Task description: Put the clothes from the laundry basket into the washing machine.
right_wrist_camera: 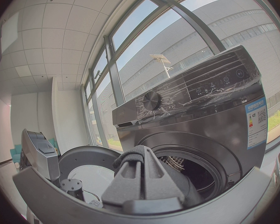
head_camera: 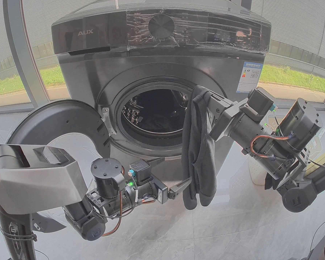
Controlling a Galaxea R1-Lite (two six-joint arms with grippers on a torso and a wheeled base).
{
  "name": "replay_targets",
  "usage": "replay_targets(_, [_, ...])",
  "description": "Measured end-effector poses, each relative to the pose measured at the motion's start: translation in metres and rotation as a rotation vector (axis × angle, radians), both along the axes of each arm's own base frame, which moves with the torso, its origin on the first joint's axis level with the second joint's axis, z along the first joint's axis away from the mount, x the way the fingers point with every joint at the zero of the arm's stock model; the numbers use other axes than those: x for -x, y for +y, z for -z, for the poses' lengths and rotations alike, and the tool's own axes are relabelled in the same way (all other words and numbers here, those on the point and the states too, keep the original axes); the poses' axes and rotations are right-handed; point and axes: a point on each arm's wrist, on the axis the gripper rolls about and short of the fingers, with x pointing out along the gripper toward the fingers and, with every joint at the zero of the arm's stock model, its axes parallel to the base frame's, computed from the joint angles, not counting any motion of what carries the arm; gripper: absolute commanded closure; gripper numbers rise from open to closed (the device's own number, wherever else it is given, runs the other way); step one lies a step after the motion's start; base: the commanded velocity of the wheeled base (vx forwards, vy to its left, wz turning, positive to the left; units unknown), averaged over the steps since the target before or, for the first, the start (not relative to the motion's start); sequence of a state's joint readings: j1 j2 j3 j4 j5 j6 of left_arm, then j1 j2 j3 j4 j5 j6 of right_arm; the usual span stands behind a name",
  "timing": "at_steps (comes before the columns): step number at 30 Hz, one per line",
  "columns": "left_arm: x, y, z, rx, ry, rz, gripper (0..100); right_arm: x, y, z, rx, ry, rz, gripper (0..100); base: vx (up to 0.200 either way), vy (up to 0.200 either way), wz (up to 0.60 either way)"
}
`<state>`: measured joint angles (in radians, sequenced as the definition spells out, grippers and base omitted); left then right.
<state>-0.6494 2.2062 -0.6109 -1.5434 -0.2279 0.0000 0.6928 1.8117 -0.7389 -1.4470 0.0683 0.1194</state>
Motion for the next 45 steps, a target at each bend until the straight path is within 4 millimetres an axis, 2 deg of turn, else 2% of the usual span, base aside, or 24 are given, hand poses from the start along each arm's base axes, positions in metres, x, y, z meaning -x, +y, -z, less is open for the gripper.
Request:
replay_targets(11, [-0.012,-0.014,0.016,0.003,0.007,0.064,0,0.002,0.003,0.000,0.004,0.003,-0.010,100,0.000,0.000,0.00])
replay_targets(22, [-0.047,-0.010,0.045,-0.033,-0.014,-0.008,0,0.008,0.009,-0.002,-0.001,0.003,-0.027,100,0.000,0.000,0.00])
replay_targets(23, [-0.050,-0.010,0.047,-0.038,-0.021,-0.018,100,0.009,0.009,-0.002,-0.002,0.003,-0.031,100,0.000,0.000,0.00])
replay_targets(28, [-0.057,-0.013,0.055,-0.042,-0.031,-0.027,100,0.012,0.011,-0.004,-0.004,0.001,-0.040,100,0.000,0.000,0.00])
replay_targets(33, [-0.054,-0.017,0.056,-0.040,-0.029,-0.016,100,0.010,0.008,-0.004,-0.005,-0.001,-0.029,100,0.000,0.000,0.00])
replay_targets(39, [-0.041,-0.020,0.040,-0.027,-0.039,0.014,100,0.003,0.002,-0.007,-0.011,-0.008,-0.006,100,0.000,0.000,0.00])
replay_targets(45, [-0.015,-0.020,0.020,-0.029,-0.038,0.060,100,-0.011,-0.006,-0.010,-0.026,-0.017,0.034,100,0.000,0.000,0.00])
